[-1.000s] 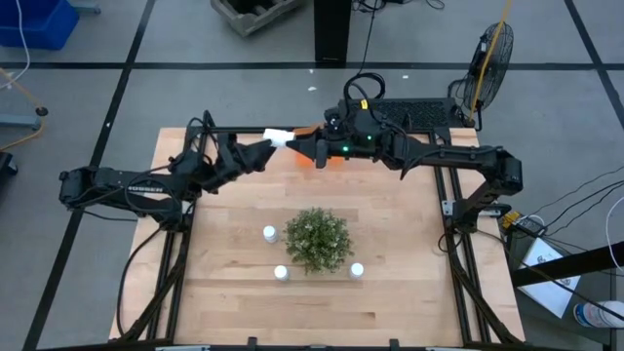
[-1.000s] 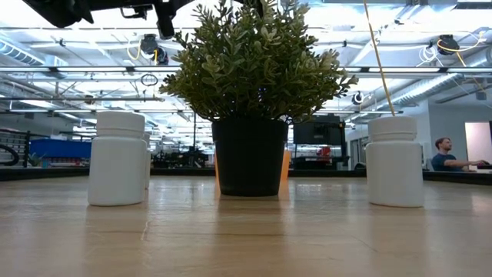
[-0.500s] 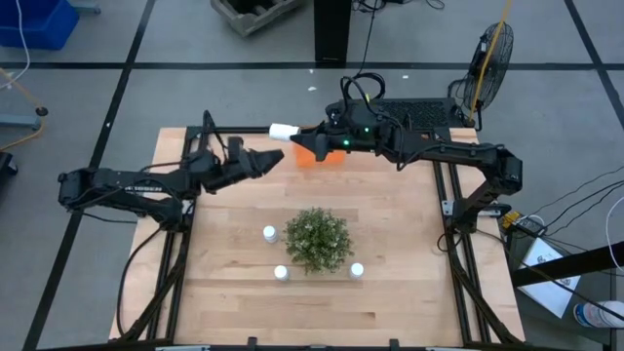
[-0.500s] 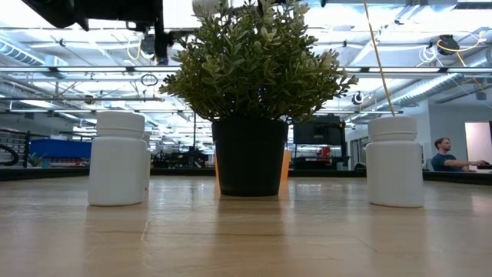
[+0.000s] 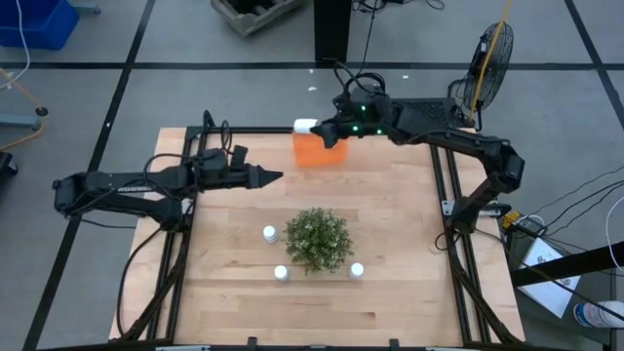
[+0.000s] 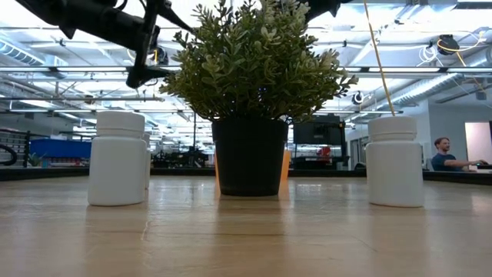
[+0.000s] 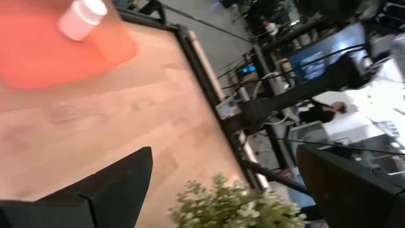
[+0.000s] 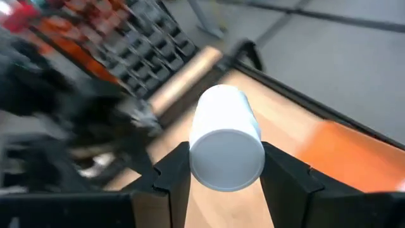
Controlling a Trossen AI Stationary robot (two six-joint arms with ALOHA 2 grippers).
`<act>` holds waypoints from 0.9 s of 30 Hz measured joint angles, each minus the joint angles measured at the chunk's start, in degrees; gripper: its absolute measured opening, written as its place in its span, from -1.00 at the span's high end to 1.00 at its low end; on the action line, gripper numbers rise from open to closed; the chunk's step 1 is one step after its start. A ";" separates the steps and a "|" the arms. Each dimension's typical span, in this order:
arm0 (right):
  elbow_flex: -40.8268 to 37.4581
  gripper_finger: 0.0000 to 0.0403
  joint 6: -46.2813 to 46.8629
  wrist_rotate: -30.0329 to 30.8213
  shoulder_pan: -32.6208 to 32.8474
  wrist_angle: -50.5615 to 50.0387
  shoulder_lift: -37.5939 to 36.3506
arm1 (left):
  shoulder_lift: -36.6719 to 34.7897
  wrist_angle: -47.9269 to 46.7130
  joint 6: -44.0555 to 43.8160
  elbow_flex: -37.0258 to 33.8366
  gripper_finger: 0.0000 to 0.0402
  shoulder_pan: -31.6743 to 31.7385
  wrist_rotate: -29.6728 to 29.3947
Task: Pick and place pill bottles into a basket
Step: Put the white pill bottle into the orange bin
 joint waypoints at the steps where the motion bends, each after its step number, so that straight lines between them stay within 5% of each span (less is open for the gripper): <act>1: 0.59 0.28 -0.91 0.07 -0.81 -2.36 0.01 | -0.39 -1.08 0.21 0.00 -0.97 0.27 0.01; 13: 3.22 0.28 -9.86 0.41 -9.82 -15.90 1.06 | -1.87 -7.23 -1.07 0.00 -0.97 3.63 1.09; 27: 4.96 0.28 -14.19 0.89 -10.98 -27.96 13.52 | -1.85 -8.48 -3.47 0.00 -0.97 4.19 2.24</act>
